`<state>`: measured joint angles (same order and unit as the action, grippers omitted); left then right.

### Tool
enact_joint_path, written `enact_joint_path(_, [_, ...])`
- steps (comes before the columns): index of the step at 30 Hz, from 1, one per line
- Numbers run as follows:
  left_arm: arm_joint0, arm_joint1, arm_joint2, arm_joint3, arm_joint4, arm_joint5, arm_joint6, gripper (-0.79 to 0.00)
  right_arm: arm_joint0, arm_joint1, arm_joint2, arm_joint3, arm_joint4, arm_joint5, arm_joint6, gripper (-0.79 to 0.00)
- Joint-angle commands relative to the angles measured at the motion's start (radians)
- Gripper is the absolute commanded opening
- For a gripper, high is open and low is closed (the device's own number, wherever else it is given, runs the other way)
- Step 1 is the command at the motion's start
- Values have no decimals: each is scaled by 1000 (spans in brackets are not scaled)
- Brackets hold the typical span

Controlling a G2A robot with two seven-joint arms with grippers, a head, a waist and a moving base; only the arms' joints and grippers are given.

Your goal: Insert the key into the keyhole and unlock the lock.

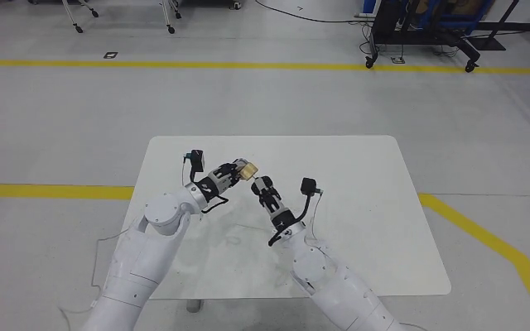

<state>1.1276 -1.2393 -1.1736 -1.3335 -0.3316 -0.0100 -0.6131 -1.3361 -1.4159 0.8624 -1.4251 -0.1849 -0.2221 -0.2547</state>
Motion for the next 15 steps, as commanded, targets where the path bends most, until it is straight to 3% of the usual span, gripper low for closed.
enact_joint_path(1, [-3, 0, 5, 0, 10, -1, -7, -785, 2, -3, -2, 2, -10, 6, -6, -785])
enact_joint_path(8, [-11, 0, 15, 3, 39, -15, -23, -785, 9, -13, 0, -1, -23, 18, -5, -776])
enact_joint_path(9, [-10, 0, 15, 3, 39, -16, -22, -785, 8, -14, 2, -3, -19, 13, 1, -249])
enact_joint_path(10, [-10, 0, 14, 3, 39, -17, -21, -785, 6, -14, 5, -4, -14, 10, 7, 0])
enact_joint_path(15, [-10, 0, 4, 9, 21, -19, -20, -785, 5, -14, 7, -5, -12, 9, 8, 0])
